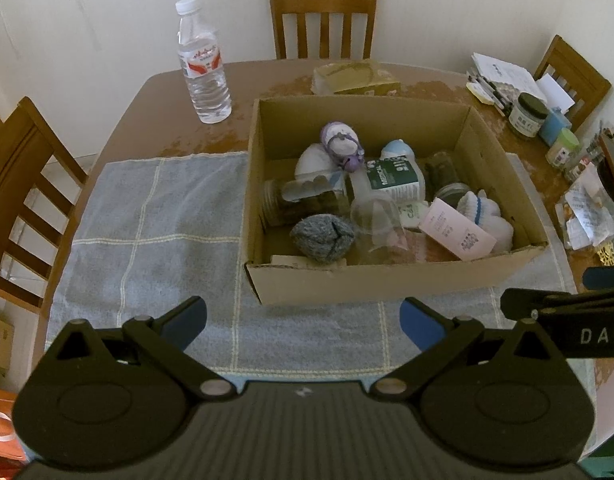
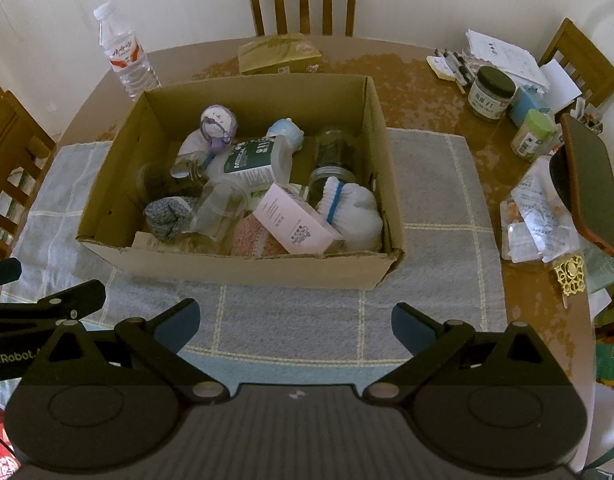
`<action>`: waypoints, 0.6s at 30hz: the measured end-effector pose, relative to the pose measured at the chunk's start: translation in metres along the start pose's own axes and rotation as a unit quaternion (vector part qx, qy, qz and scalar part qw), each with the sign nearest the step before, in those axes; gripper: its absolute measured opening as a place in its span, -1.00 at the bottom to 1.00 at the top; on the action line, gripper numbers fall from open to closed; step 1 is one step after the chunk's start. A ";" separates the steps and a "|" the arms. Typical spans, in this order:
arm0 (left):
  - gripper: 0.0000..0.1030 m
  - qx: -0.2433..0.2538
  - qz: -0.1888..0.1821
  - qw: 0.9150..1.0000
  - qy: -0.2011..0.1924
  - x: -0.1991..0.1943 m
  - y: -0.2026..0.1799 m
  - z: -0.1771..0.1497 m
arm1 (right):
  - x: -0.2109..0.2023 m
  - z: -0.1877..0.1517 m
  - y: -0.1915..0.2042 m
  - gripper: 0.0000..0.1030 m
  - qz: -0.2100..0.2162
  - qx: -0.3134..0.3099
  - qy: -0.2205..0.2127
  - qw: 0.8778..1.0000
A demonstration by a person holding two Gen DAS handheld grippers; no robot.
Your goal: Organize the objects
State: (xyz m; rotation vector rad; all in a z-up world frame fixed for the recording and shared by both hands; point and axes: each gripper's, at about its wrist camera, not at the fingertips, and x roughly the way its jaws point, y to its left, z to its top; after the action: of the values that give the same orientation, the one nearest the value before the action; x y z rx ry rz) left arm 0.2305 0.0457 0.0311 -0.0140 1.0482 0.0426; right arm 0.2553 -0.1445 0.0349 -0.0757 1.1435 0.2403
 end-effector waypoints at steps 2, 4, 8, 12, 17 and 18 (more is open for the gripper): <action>0.99 0.000 0.000 1.000 0.000 0.000 0.000 0.000 | 0.000 0.000 -0.001 1.00 0.000 0.000 0.000 1.000; 0.99 0.000 0.000 1.000 0.000 0.000 0.000 0.000 | -0.001 0.000 -0.001 1.00 0.000 0.001 0.000 1.000; 0.99 -0.002 0.000 1.000 0.000 0.000 -0.001 0.000 | 0.000 0.000 -0.001 1.00 0.000 0.001 0.000 1.000; 0.99 -0.003 0.002 1.000 0.001 -0.001 -0.002 -0.001 | -0.001 0.000 -0.002 1.00 0.001 0.000 -0.001 1.000; 0.99 -0.005 0.004 1.000 0.002 -0.001 -0.003 0.000 | -0.002 0.000 -0.003 1.00 -0.001 0.001 -0.001 1.000; 0.99 -0.005 0.004 1.000 0.002 -0.001 -0.003 0.000 | -0.002 0.000 -0.003 1.00 -0.001 0.001 -0.001 1.000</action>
State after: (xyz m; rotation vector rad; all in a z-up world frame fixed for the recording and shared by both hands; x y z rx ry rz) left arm 0.2303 0.0425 0.0322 -0.0190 1.0526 0.0547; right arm 0.2554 -0.1478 0.0368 -0.0752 1.1418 0.2368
